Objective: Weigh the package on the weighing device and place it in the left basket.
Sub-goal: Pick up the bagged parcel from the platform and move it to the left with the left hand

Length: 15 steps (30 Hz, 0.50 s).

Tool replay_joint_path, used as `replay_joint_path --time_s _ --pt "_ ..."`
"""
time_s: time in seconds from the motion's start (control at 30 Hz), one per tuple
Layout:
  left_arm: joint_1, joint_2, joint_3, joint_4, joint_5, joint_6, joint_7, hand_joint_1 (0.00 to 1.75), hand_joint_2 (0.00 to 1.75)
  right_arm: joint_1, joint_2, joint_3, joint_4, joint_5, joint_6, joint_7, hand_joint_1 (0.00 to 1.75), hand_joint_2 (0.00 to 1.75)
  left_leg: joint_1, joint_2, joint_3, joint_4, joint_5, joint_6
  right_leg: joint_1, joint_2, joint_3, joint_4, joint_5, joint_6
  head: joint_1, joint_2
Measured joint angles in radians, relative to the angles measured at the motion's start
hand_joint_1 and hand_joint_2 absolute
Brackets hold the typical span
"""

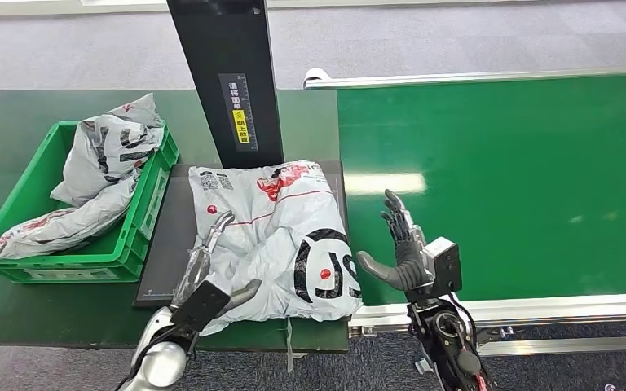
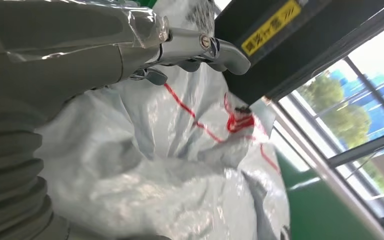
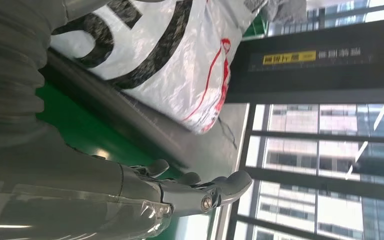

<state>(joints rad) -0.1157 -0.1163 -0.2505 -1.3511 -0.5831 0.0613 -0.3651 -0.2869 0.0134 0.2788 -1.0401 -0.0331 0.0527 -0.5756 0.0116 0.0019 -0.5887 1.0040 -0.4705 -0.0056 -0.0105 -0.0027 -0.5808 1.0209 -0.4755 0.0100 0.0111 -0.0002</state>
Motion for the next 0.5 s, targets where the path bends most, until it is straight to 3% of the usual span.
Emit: replay_joint_path --time_s 0.23,0.3,0.37,0.43,0.5 --pt "-0.147 -0.035 -0.079 0.218 -0.336 0.109 0.197 0.0 1.75 0.098 0.022 -0.108 -0.139 0.054 0.018 0.041 0.0 1.75 0.0 0.0 0.0 0.0 0.0 0.0 0.0 0.0 0.0 0.0 0.0 0.0 0.0 0.0" --pt "-0.186 -0.049 -0.089 0.283 -0.363 0.107 0.22 0.6 1.75 0.11 0.037 -0.128 -0.162 0.07 0.033 0.047 0.0 1.75 0.0 0.0 0.0 0.0 0.0 0.0 0.0 0.0 0.001 0.0 0.0 0.0 0.0 0.0" --pt "-0.214 -0.061 -0.093 0.333 -0.37 0.097 0.227 1.36 1.75 0.117 0.052 -0.143 -0.178 0.083 0.045 0.051 0.0 1.75 0.0 0.0 0.0 0.0 0.0 0.0 0.0 0.0 0.001 0.0 0.0 0.0 0.0 0.0" --pt "-0.232 -0.068 -0.094 0.366 -0.368 0.084 0.224 1.61 1.75 0.118 0.064 -0.155 -0.186 0.095 0.053 0.054 0.0 1.75 0.0 0.0 0.0 0.0 0.0 0.0 0.0 0.0 0.001 0.0 0.0 0.0 0.0 0.0" --pt "-0.245 -0.073 -0.094 0.388 -0.362 0.073 0.218 1.71 1.75 0.118 0.072 -0.164 -0.188 0.111 0.057 0.06 0.0 1.75 0.0 0.0 0.001 0.0 0.0 0.0 0.0 0.0 0.001 0.0 0.0 0.0 0.0 0.0"
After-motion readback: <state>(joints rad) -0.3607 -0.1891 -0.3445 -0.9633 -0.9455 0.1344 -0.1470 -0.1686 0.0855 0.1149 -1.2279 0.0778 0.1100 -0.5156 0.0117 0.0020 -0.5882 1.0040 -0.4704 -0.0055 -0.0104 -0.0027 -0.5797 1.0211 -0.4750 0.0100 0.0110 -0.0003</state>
